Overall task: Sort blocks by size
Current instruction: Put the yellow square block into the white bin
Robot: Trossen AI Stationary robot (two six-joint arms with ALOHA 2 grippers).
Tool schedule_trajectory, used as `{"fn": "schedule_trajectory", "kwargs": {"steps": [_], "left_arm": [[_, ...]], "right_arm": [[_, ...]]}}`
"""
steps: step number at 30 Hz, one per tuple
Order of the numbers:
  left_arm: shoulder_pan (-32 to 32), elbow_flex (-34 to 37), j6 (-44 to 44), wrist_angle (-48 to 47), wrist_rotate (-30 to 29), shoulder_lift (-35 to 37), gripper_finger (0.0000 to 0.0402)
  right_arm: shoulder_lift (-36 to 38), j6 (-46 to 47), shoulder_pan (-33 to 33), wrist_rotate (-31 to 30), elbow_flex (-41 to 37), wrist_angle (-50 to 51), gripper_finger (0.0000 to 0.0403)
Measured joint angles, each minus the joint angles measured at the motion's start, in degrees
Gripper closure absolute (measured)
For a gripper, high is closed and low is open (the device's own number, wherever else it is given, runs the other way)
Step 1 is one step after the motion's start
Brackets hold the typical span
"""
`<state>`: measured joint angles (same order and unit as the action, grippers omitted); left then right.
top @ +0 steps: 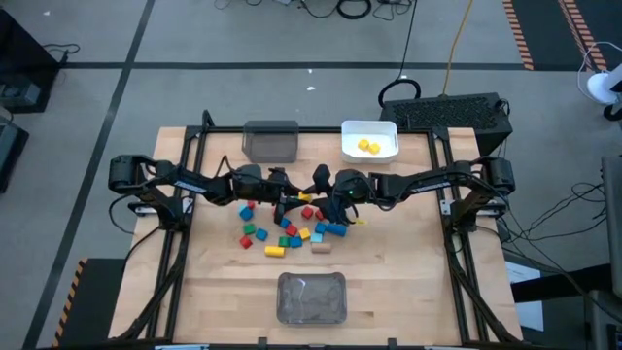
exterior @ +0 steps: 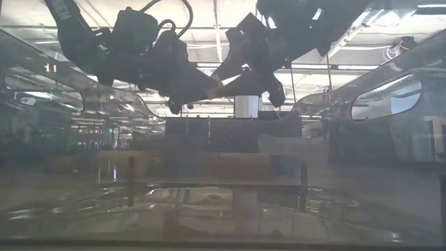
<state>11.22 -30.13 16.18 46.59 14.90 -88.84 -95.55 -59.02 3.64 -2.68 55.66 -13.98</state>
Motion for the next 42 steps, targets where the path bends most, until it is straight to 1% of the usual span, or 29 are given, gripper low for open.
{"fn": "schedule_trajectory", "kwargs": {"steps": [6,12,17,21,24,26,29,31,37,42], "left_arm": [[0.00,0.02,0.50,-0.04,0.00,0.00,0.0245],[-0.48,0.16,1.57,1.22,-0.17,0.00,0.0244],[-0.33,0.11,-0.30,0.86,-1.57,-0.02,0.0225],[0.39,0.11,-0.48,-1.51,-1.62,-0.02,0.0209],[1.10,0.11,-0.48,-2.76,-1.60,-0.02,0.0205],[1.40,0.03,-0.61,-3.43,-0.32,0.08,0.0205],[2.16,0.04,-0.71,-7.54,-0.13,0.09,0.0205],[2.43,0.04,-1.50,-9.63,-0.51,0.09,0.0205],[2.69,0.04,-2.01,-14.14,-1.99,0.08,0.0205],[2.64,0.04,-1.97,-16.08,-2.33,0.07,0.0206]], "right_arm": [[0.02,-0.64,0.00,-0.02,0.00,0.08,0.0274],[0.17,-0.37,-0.02,-0.68,0.00,0.40,0.0280],[0.20,0.28,-0.11,-6.64,0.02,1.98,0.0280],[0.17,1.52,0.53,-8.30,0.02,5.47,0.0280],[0.42,3.82,1.42,-8.94,0.02,7.96,0.0280],[0.79,5.35,2.38,-10.48,-0.15,10.37,0.0280],[2.53,6.80,4.14,-13.89,-0.13,12.05,0.0280],[4.14,7.61,6.01,-15.53,-0.08,14.16,0.0280],[6.41,13.80,16.11,-14.87,-0.09,21.29,0.0280],[6.25,20.92,25.56,-6.64,-0.11,24.15,0.0280]]}}
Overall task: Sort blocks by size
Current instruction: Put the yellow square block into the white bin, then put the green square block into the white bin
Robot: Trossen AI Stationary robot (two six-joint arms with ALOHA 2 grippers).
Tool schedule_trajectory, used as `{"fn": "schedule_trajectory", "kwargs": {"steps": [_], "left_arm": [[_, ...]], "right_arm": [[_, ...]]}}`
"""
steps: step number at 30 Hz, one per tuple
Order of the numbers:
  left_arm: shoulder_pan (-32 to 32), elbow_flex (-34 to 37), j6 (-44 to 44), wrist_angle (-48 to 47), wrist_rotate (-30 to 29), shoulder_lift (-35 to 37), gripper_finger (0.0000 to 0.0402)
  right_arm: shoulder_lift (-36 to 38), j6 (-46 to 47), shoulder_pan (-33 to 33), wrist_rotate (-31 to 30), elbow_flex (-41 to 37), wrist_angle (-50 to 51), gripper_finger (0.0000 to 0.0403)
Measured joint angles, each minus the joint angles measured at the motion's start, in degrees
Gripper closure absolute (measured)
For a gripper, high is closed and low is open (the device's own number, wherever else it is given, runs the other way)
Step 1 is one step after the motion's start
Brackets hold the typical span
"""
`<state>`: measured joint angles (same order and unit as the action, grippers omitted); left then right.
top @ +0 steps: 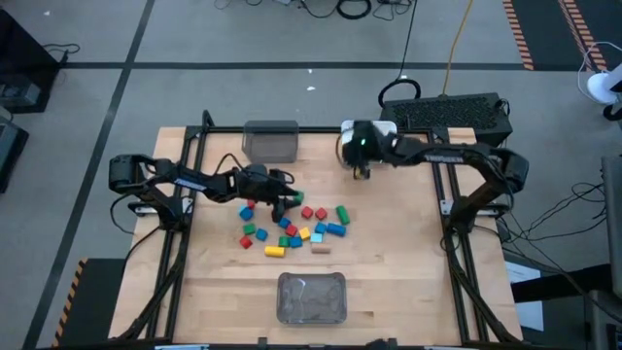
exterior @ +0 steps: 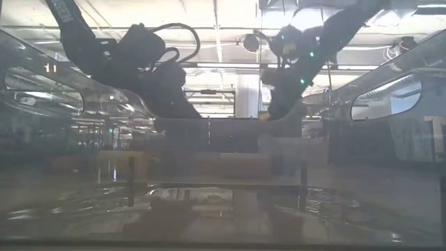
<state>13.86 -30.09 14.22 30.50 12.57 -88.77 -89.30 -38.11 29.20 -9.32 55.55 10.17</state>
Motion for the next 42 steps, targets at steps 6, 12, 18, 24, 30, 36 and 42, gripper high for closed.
{"fn": "schedule_trajectory", "kwargs": {"steps": [6,12,18,24,30,36,42], "left_arm": [[-0.02,0.02,0.04,-0.23,-0.10,0.00,0.0206],[-0.02,0.02,-0.68,-1.57,-0.60,-0.01,0.0206],[-0.02,0.07,-1.09,-2.98,-1.57,-0.04,0.0206],[-0.01,0.07,-1.57,-3.24,-2.70,-0.04,0.0206],[-0.09,0.07,-2.75,-6.15,-2.66,-0.07,0.0206],[0.00,0.07,-3.15,-8.16,-2.70,-0.06,0.0206],[-0.02,0.09,-4.73,-13.82,-4.02,2.56,0.0206]], "right_arm": [[-0.05,7.93,7.90,4.00,0.04,0.01,0.0280],[-1.50,13.95,13.98,12.30,0.09,1.45,0.0280],[-5.21,16.49,16.75,12.66,0.09,1.78,0.0273],[-8.26,17.09,17.25,12.72,0.09,0.42,0.0243],[-9.07,17.11,17.23,12.70,0.09,-2.08,0.0200],[-6.36,21.23,16.99,12.66,0.09,-2.49,0.0175],[-1.09,22.91,13.72,12.69,0.09,-0.77,0.0186]]}}
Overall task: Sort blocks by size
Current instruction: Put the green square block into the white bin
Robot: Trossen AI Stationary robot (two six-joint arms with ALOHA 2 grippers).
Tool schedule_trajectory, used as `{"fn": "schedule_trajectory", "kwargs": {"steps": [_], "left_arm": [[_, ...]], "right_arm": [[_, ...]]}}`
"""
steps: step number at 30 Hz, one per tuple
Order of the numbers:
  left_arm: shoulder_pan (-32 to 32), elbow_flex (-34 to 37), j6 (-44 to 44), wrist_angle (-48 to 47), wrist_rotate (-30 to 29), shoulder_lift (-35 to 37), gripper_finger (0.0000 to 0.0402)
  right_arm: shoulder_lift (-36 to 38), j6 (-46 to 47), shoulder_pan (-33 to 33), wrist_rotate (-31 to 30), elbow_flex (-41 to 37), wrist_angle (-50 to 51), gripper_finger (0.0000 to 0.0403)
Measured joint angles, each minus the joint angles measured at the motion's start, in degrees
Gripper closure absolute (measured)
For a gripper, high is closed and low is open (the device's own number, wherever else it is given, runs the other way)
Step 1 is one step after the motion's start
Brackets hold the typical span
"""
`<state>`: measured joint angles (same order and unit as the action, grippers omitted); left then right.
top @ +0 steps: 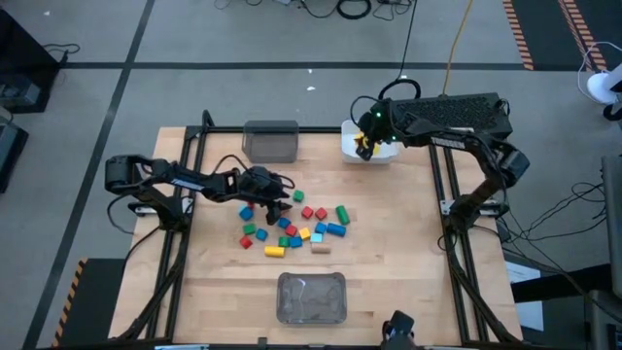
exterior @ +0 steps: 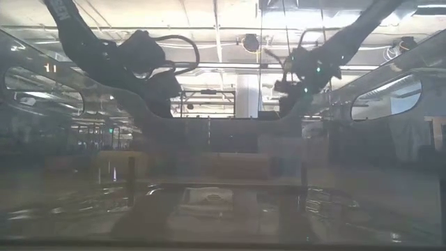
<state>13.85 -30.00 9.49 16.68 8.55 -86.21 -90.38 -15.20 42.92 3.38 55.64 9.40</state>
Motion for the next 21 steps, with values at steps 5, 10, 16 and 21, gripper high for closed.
{"fn": "schedule_trajectory", "kwargs": {"steps": [5,10,16,21], "left_arm": [[-0.80,0.00,-7.79,0.63,-8.26,1.15,0.0206],[-0.90,-0.02,-20.52,0.76,-9.08,0.89,0.0206],[-0.04,-0.02,-25.38,2.77,-8.62,-0.01,0.0206],[2.07,-0.02,-26.87,4.57,-4.13,-3.40,0.0206]], "right_arm": [[2.81,-0.02,-5.31,1.81,0.00,0.28,0.0190],[3.91,0.17,-11.18,3.00,0.00,1.03,0.0190],[3.95,0.94,-17.43,3.00,0.00,0.82,0.0190],[3.95,2.58,-21.22,2.98,0.00,0.83,0.0190]]}}
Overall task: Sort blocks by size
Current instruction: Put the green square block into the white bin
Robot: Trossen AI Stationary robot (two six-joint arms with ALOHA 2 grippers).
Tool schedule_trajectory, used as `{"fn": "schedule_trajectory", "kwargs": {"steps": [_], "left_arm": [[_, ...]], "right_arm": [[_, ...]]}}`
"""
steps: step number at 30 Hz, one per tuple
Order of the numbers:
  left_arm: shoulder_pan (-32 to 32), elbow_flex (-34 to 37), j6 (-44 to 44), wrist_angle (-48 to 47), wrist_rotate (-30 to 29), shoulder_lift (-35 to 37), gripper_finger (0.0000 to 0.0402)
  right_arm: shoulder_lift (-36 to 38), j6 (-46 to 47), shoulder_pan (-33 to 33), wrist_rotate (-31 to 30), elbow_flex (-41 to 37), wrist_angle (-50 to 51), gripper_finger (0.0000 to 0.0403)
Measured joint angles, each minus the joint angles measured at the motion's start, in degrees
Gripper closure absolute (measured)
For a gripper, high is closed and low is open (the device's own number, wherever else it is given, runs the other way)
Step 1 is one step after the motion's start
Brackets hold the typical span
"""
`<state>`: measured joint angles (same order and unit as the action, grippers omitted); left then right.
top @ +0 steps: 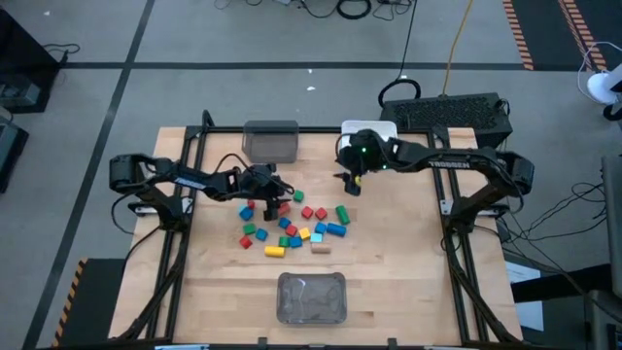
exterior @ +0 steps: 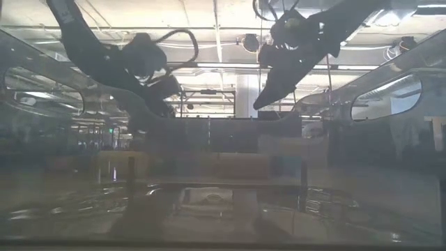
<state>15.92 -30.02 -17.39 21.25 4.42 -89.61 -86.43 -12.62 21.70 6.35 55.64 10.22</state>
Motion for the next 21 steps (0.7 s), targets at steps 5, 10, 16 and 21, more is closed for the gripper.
{"fn": "schedule_trajectory", "kwargs": {"steps": [5,10,16,21], "left_arm": [[1.60,-0.02,-1.08,5.44,2.20,-3.76,0.0206],[2.29,-0.47,-2.74,9.29,4.08,-6.77,0.0206],[2.91,-3.59,-3.06,9.23,7.03,-11.08,0.0206],[2.80,-6.25,-4.02,9.34,7.68,-14.42,0.0206]], "right_arm": [[0.00,1.73,-2.57,-0.35,0.00,0.61,0.0190],[0.00,3.31,-4.45,-0.37,0.00,2.34,0.0190],[0.00,4.79,-6.18,-0.36,0.00,3.34,0.0190],[0.00,6.01,-7.48,-0.40,0.00,3.69,0.0190]]}}
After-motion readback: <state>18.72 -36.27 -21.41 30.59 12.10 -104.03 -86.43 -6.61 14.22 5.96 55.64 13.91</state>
